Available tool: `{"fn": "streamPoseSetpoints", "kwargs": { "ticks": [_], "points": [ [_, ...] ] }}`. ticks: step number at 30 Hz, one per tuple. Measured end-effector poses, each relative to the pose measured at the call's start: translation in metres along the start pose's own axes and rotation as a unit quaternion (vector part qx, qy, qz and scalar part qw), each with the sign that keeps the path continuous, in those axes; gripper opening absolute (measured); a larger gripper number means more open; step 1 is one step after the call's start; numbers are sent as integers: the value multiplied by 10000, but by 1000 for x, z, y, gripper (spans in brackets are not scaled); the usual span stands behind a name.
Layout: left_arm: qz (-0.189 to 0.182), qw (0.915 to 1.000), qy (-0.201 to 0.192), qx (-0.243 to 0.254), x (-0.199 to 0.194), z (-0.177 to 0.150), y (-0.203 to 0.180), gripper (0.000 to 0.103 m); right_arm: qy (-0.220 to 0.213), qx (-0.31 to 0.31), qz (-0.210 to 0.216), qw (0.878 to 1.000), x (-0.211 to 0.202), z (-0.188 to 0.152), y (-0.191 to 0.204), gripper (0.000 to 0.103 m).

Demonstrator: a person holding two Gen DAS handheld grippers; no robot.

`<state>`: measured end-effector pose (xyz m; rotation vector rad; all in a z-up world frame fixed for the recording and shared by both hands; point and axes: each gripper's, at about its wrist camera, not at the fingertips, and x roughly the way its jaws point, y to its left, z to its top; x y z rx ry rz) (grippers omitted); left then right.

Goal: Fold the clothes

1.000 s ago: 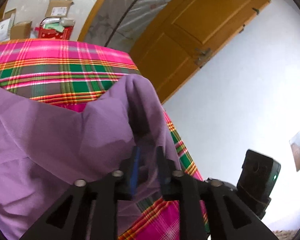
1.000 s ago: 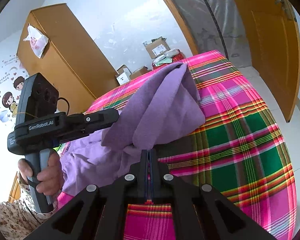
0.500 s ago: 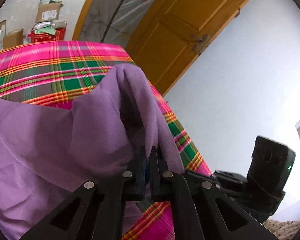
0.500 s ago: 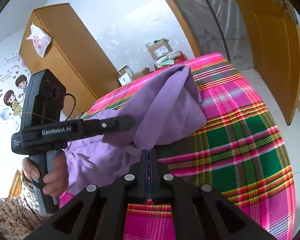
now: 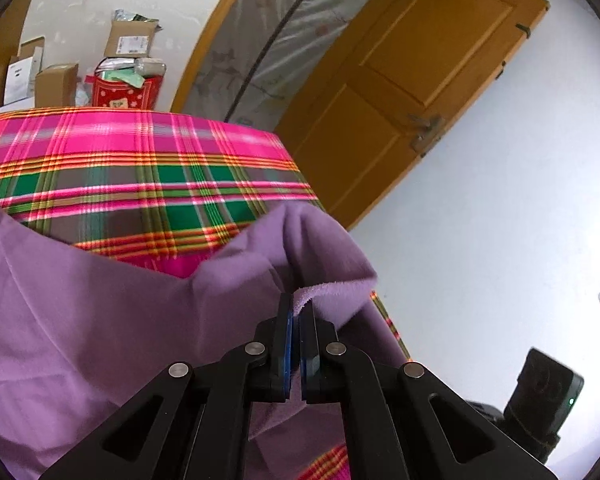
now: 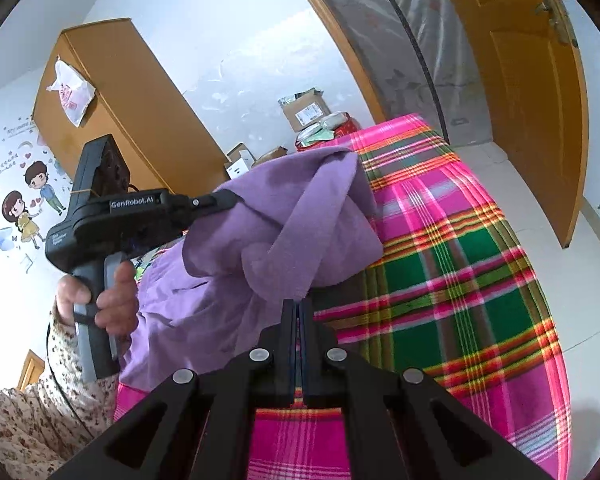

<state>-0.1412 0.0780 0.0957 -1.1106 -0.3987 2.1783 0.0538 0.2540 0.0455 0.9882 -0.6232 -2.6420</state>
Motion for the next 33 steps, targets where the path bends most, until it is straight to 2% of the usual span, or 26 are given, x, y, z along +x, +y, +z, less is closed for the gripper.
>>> {"fn": "streamPoseSetpoints", "kwargs": {
  "ticks": [11, 13, 15, 19, 22, 24, 30, 33],
  "points": [
    [97, 9990, -126, -424, 2, 9, 34, 2, 228, 9, -219, 9995, -7, -11, -18, 1],
    [84, 9990, -104, -432, 5, 9, 36, 2, 373, -10, -158, 9992, -2, -11, -18, 1],
    [83, 9991, -50, -401, 9, 8, 37, 2, 487, -102, -108, 9987, 3, -7, -16, 2],
    [47, 9991, 10, -412, 14, 4, 40, 2, 339, -167, -174, 9991, 0, 11, -16, 4],
    [-2, 9990, 22, -451, 14, 4, 42, 2, 177, -110, -15, 9998, 0, 30, -20, 15],
    [-26, 9990, 33, -435, 16, 3, 43, 2, 102, -125, -75, 9998, 9, 45, -22, 32],
    [-95, 9990, 65, -433, 17, 1, 43, 2, 342, 121, -30, 9993, 56, 77, -33, 37],
    [-99, 9991, 69, -405, 19, 2, 42, 2, 474, 20, 44, 9989, 76, 86, -32, 38]
  ]
}}
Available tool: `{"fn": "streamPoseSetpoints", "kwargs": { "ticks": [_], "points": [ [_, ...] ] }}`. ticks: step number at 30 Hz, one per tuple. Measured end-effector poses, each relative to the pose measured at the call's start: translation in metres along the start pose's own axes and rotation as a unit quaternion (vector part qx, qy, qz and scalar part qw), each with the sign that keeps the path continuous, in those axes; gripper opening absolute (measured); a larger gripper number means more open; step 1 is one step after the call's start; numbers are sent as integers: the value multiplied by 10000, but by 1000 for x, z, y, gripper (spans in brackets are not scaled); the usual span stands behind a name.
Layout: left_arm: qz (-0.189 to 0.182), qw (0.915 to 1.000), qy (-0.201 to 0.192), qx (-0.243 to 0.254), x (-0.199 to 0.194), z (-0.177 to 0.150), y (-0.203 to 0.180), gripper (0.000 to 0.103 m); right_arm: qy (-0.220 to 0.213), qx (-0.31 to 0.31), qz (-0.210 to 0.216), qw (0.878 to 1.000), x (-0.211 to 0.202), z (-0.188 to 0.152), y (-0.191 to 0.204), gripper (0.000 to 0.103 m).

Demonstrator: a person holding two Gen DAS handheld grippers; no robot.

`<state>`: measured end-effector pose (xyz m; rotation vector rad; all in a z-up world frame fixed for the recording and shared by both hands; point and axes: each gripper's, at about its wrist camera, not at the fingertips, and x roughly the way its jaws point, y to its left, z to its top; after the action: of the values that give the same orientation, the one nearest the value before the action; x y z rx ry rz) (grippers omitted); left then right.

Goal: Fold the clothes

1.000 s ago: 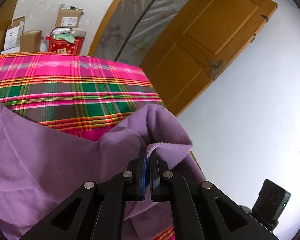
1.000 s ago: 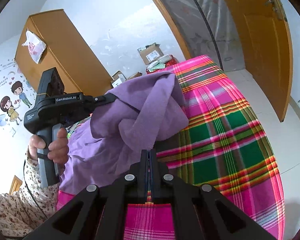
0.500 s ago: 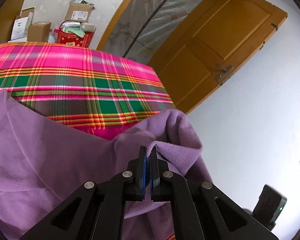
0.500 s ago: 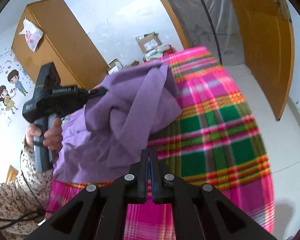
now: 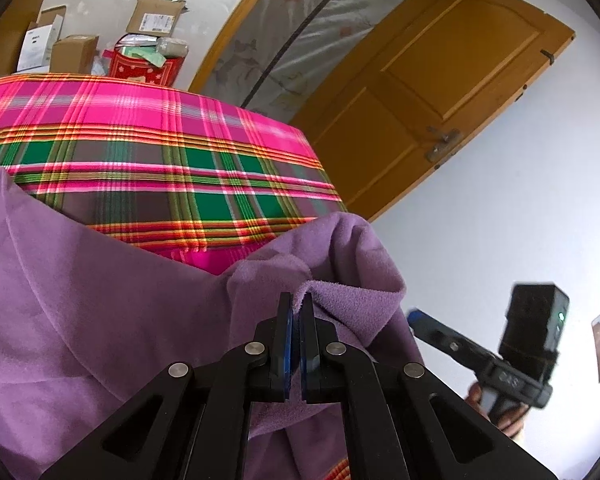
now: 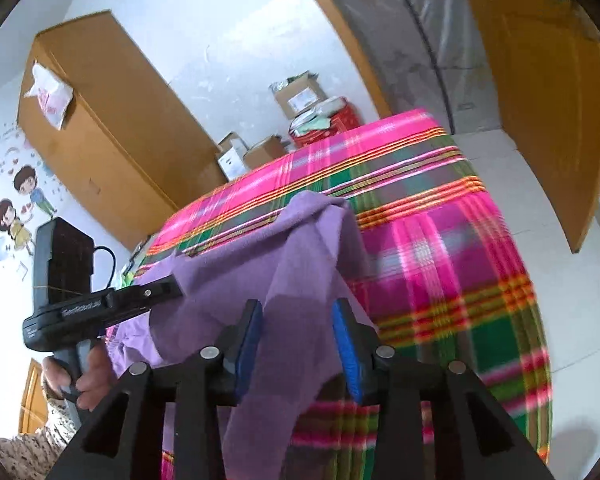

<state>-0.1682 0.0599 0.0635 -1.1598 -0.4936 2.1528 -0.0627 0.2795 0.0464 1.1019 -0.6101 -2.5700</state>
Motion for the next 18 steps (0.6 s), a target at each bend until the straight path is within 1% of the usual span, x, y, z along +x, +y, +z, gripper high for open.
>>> {"fn": "streamPoseSetpoints", "kwargs": {
  "ticks": [4, 5, 7, 8, 10, 13, 18],
  "points": [
    [-3, 10000, 16, 37, 2, 0, -1, 2, 184, -94, -39, 9998, 23, 13, -1, 39],
    [-5, 10000, 12, 35, 2, 1, 0, 2, 216, -78, -48, 9997, 28, 14, -2, 38],
    [13, 10000, -7, 7, 1, 2, 1, 2, 237, -64, -85, 9997, 33, 15, -3, 18],
    [26, 10000, -18, -6, 1, 2, 2, 2, 214, -91, -139, 9996, 33, 15, -3, 6],
    [34, 10000, -25, -53, 1, 4, 4, 2, 158, -149, -251, 9994, 31, 13, -2, 6],
    [53, 9999, -20, -101, 0, 4, 5, 2, -65, -254, -410, 9988, 17, 10, 1, 5],
    [117, 9999, -99, -74, -4, 5, 0, 2, -421, -166, -468, 9979, -16, 7, 0, 5]
  ]
}}
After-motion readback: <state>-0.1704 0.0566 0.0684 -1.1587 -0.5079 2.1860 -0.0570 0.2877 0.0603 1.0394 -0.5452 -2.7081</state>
